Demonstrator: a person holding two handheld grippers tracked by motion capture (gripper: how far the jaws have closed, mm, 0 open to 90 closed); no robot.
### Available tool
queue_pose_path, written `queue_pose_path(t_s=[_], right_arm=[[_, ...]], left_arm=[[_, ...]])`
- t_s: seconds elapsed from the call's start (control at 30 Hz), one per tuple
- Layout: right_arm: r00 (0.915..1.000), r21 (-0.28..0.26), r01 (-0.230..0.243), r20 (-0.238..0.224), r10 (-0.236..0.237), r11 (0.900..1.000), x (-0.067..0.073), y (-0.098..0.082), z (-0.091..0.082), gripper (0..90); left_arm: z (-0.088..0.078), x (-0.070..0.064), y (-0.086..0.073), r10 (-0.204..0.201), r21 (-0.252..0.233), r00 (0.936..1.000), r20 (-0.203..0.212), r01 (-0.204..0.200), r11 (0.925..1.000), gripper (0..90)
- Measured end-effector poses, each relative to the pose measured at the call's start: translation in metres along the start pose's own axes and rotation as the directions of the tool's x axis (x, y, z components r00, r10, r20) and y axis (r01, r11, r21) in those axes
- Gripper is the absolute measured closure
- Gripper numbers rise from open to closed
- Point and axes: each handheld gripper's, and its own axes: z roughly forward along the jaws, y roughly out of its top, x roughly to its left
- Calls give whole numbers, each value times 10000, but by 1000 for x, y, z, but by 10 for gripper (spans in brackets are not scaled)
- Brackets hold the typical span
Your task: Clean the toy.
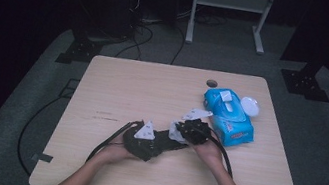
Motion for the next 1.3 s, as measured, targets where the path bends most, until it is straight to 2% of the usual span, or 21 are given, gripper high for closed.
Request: queue_pose_path(t_s=[0.07,0.13,0.3,0.37,0.47,0.53,0.6,0.77,0.9,0.97,1.07,1.17,1.23,1.3], right_arm=[[9997,116,-206,165,204,9997,-8,-5,-3,844],[9993,197,-356,125,354,9992,-13,-8,-4,844],[9995,5,-314,-48,314,9995,-6,-2,0,844],[9998,-22,-161,-111,161,9999,-4,-1,2,844],[9996,118,-291,-1,291,9995,-9,-4,2,845],[9990,241,-440,-80,442,9987,-15,-10,-3,845],[9991,265,-415,-37,416,9988,-16,-14,-8,844],[9987,327,-248,-427,262,9992,-6,-20,-18,845],[9976,149,11,-689,-1,9999,4,-7,-11,845],[9984,139,154,-545,-146,9998,5,-1,-5,845],[9987,217,-166,-484,176,9996,-3,-5,-2,845],[9976,207,-443,-529,454,9988,-9,-16,-11,845],[9970,227,-486,-599,499,9986,-7,-22,-17,845],[9981,163,-313,-530,321,9994,0,-24,-22,844]], left_arm=[[0,1,0,-13,-20,10000,14,13,10000,248],[0,1,1,-34,-32,10000,24,34,10000,248],[0,1,0,-90,7,10000,40,90,10000,248],[-1,1,0,-83,-4,10000,23,83,10000,248],[-2,1,0,-60,-50,10000,2,60,10000,248],[-2,1,1,33,39,10000,-27,-33,10000,248],[-1,1,0,25,38,10000,-16,-25,10000,248],[0,2,0,-20,51,10000,33,20,10000,248],[0,1,0,-3,93,10000,-49,4,10000,248],[0,0,1,-2,68,10000,-69,2,10000,248],[-2,1,1,-47,-19,10000,9,47,10000,248],[-2,1,0,40,-45,9999,156,-39,10000,248],[0,-1,2,200,-27,9994,295,-200,9998,246],[1,-4,4,389,193,9992,116,-391,9990,244]])
